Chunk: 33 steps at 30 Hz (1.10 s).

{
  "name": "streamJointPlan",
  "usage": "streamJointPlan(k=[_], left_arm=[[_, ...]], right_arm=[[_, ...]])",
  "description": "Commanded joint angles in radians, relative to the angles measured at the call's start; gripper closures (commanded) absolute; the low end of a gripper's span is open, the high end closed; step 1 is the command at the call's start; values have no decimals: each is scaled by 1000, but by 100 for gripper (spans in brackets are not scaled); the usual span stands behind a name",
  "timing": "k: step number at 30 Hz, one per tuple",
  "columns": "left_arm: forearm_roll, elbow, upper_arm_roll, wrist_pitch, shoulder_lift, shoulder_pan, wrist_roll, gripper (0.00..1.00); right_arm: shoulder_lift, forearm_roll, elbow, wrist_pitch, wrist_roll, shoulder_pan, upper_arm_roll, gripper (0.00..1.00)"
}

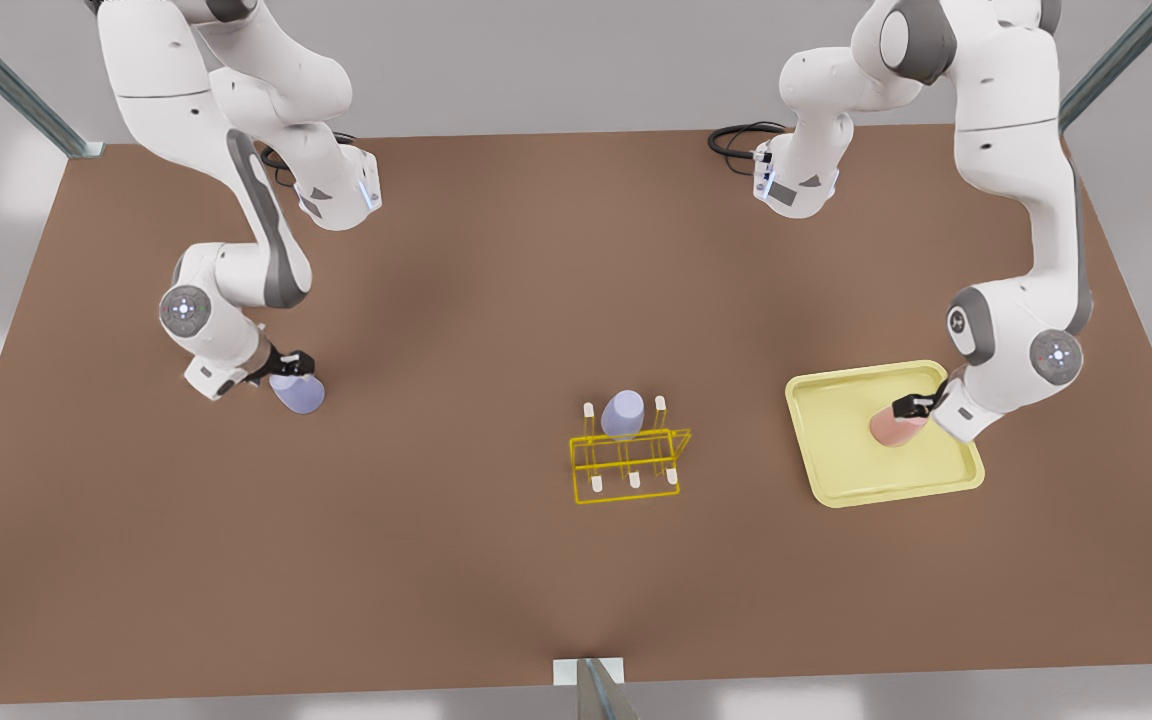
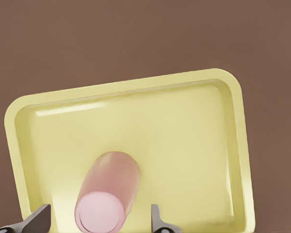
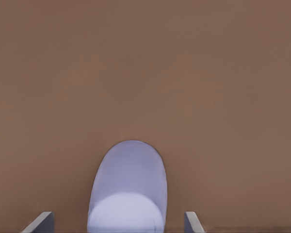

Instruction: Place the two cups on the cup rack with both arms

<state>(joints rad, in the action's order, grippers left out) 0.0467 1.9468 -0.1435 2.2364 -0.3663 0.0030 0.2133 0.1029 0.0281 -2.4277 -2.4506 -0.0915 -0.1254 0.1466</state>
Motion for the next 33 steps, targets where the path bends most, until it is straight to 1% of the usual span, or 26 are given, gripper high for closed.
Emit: streamJointPlan(k=[1, 7, 14, 17, 25, 27, 33], left_arm=[[-1, 3, -1, 52, -14, 0, 124, 0], [1, 18, -1, 63, -59, 6, 120, 0], [1, 40, -1, 66, -71, 17, 120, 0], [1, 40, -2, 88, -105, 17, 120, 0], [-1, 40, -2, 124, -135, 20, 120, 0], [-1, 40, -2, 124, -135, 18, 118, 9], [-1, 40, -2, 118, -131, 15, 118, 9]], right_arm=[[12, -2, -17, -105, 42, -2, -1, 0], [66, -2, -34, -157, 41, 18, 1, 0], [130, 1, -31, -192, 41, 18, 1, 0], [130, 1, -31, -192, 29, 18, -1, 0], [118, 1, -56, -182, -5, 20, -1, 0], [121, 3, -56, -182, -8, 20, -1, 0], [126, 3, -51, -180, -22, 20, -1, 0]])
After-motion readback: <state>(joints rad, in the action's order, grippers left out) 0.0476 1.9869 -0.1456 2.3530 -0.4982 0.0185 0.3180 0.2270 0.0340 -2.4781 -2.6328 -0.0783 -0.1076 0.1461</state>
